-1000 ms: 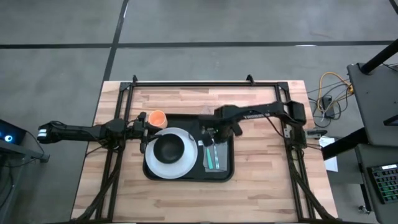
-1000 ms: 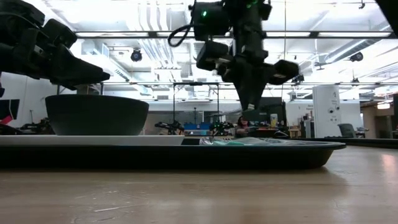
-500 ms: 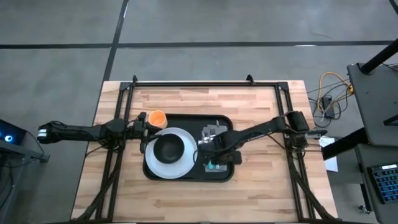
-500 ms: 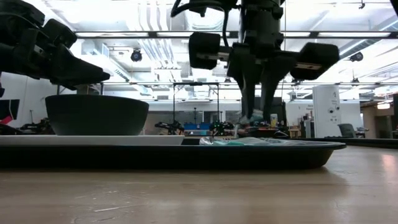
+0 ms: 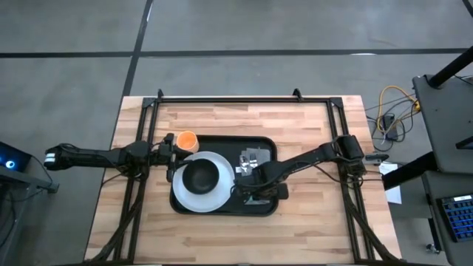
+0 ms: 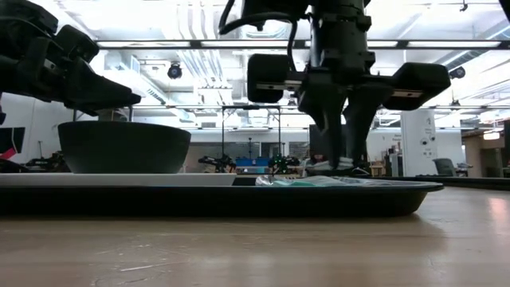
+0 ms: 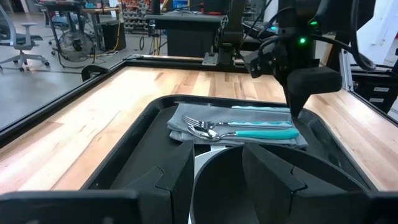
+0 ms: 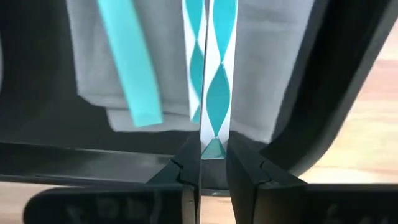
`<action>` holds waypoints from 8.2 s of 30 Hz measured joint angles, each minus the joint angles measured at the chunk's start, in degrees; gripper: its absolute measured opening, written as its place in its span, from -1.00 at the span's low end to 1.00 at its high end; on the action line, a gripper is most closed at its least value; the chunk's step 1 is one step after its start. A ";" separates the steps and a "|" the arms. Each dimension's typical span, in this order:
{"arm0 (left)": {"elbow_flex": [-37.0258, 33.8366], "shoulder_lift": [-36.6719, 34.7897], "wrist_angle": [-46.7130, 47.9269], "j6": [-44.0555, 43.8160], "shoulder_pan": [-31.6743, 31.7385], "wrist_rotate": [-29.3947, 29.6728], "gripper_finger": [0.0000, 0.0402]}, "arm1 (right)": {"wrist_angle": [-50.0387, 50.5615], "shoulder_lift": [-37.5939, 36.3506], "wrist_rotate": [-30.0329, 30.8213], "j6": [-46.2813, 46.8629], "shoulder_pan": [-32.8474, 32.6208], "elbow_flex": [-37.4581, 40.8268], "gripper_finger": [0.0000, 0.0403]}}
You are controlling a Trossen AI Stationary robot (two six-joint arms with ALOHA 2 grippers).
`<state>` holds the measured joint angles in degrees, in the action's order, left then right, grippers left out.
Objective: Set up tray
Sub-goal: Put the blue knife on top of the gray napkin beside the blue fork on the black serving tray, then return to Home Position
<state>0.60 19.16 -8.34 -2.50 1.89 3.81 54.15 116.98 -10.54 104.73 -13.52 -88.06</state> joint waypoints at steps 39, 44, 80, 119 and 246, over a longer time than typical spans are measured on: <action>0.00 0.24 -0.02 0.00 0.00 0.00 -0.41 | -5.65 0.03 -0.40 -2.74 0.79 7.32 -0.41; 0.00 0.24 -0.02 0.00 0.00 0.00 -0.41 | -1.92 0.03 -0.20 -3.05 0.79 4.73 -0.33; 0.00 0.24 -0.02 0.00 0.00 0.00 -0.41 | 5.62 -0.23 6.19 -49.94 16.02 -1.87 -0.37; 0.00 0.22 0.00 0.02 0.01 -0.01 -0.41 | -14.61 -1.07 7.91 -102.88 23.00 -4.50 -0.54; 0.03 0.44 -0.02 0.01 0.02 0.00 -0.41 | -51.67 -112.81 7.73 -110.75 15.30 86.28 -0.57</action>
<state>0.63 19.59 -8.36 -2.49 1.91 3.81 2.48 4.17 -2.81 -6.02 1.78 -1.78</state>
